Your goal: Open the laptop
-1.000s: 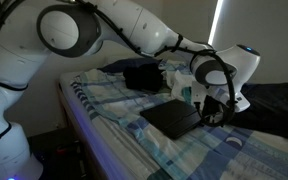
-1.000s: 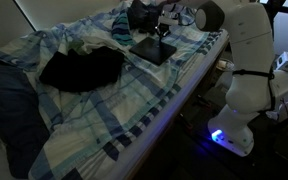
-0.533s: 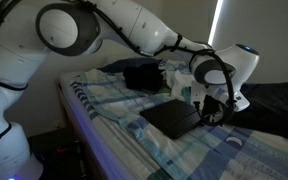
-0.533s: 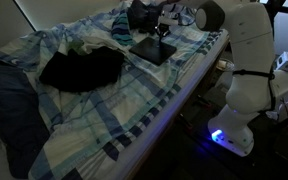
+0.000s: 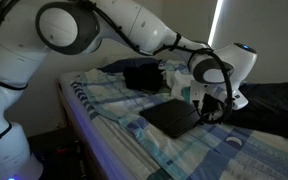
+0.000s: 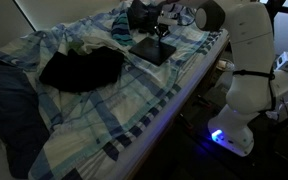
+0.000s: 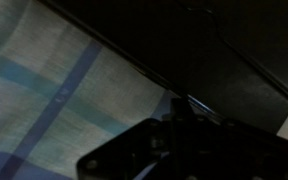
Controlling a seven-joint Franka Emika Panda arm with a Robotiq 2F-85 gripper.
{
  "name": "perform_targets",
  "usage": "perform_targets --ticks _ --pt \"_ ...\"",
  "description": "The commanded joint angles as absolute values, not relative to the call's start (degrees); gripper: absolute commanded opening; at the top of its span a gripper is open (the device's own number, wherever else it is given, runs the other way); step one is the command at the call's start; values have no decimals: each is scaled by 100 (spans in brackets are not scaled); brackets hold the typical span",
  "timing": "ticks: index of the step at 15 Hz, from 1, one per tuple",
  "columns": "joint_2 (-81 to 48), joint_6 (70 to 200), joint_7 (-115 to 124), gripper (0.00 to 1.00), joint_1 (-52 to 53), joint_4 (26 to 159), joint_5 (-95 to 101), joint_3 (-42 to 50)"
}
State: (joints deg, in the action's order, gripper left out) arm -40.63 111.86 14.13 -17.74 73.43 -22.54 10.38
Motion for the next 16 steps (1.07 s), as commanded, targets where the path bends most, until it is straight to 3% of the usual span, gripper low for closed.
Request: perform_targets --ticks 1,16 --pt "-3732 11300 1536 0 -1631 7735 -2300 1017" --pt "-3361 11491 1517 0 -1510 7999 -2317 1019"
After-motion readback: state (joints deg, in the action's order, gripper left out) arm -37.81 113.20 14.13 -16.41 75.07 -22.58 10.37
